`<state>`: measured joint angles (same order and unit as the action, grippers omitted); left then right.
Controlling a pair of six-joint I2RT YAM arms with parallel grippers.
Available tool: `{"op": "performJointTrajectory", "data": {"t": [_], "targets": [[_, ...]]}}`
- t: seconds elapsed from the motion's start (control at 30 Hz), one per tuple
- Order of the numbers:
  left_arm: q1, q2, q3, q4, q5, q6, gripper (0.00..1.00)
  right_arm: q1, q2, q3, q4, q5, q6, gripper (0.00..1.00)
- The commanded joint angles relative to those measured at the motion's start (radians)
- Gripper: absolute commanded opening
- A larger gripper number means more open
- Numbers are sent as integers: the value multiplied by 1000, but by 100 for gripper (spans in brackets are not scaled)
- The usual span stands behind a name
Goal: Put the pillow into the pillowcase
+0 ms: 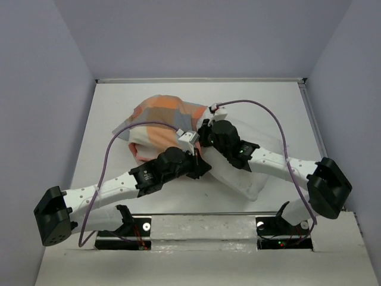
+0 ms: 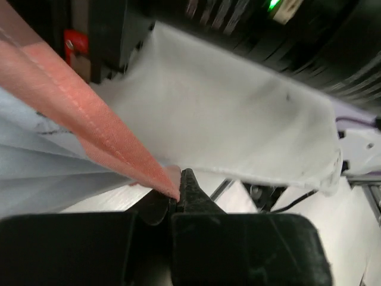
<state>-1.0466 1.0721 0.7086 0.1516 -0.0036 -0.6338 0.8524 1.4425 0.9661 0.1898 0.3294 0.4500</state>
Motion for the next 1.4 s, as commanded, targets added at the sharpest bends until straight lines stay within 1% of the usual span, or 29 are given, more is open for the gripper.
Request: {"op": "performJointTrajectory", "data": {"t": [0.0,0.03,0.1,0.13,0.17,0.2,0.23,0.27,0.3,0.37,0.4,0.43,0.5,0.53,0.6,0.63,0.67,0.7,0.73,0.77,0.8,0.9,0.93,0.97,1.07,1.2,1.27,1.3,1.37], "targets": [[-47,-64,-46,230,122,-72,0,11,-11,-42,217,-118,78,0],[-47,-87,-49,241,113,-70,16,11,-22,-70,232,-125,88,0],[-47,-162,-41,218,100,-61,52,11,-80,-169,256,-148,105,0],[-47,-187,-31,188,94,-41,82,11,-102,-199,261,-156,108,0],[-47,-230,-12,105,85,-27,92,11,-123,-225,257,-171,119,0],[-46,-250,29,62,86,-9,99,11,-164,-269,257,-212,122,0],[-46,-279,54,-26,79,21,99,11,-183,-286,241,-239,124,5],[-44,-288,86,-70,73,38,99,11,-197,-296,222,-262,124,13],[-40,-294,145,-136,59,66,99,11,-230,-302,165,-288,122,29],[-33,-308,202,-184,31,86,99,11,-269,-302,107,-308,112,46],[-29,-308,247,-199,15,97,99,11,-287,-294,70,-303,92,52],[-11,-305,268,-233,-59,109,99,11,-327,-265,-26,-296,76,64],[23,-261,340,-303,-163,150,99,11,-359,-219,-134,-251,29,78],[42,-232,366,-326,-195,172,99,11,-372,-195,-242,-242,10,79],[104,-114,438,-369,-258,242,99,11,-401,-120,-335,-199,-42,79],[135,-69,457,-391,-266,265,99,11,-410,-100,-393,-179,-57,77],[164,19,475,-394,-263,287,99,-1,-424,-67,-415,-158,-85,75],[199,63,506,-385,-269,331,98,-13,-429,-54,-429,-130,-91,65],[207,101,523,-385,-289,353,98,-47,-433,-44,-447,-124,-94,61],[211,180,544,-385,-309,376,98,-65,-441,-26,-454,-124,-105,57],[212,219,589,-389,-335,429,97,-84,-441,-17,-455,-130,-112,49],[212,353,656,-394,-386,496,96,-166,-424,22,-457,-157,-126,39],[217,379,667,-386,-412,519,95,-186,-416,31,-457,-173,-129,39],[220,432,680,-388,-424,549,93,-203,-407,40,-457,-185,-132,39],[226,514,718,-386,-441,582,90,-259,-375,63,-451,-236,-135,39],[238,594,762,-389,-515,605,80,-300,-323,85,-432,-283,-160,48],[243,624,769,-377,-556,612,74,-311,-285,101,-414,-291,-175,55],[243,632,772,-373,-575,615,68,-325,-269,106,-406,-315,-203,59],[246,644,772,-348,-610,623,66,-357,-229,131,-403,-367,-246,61]]}}
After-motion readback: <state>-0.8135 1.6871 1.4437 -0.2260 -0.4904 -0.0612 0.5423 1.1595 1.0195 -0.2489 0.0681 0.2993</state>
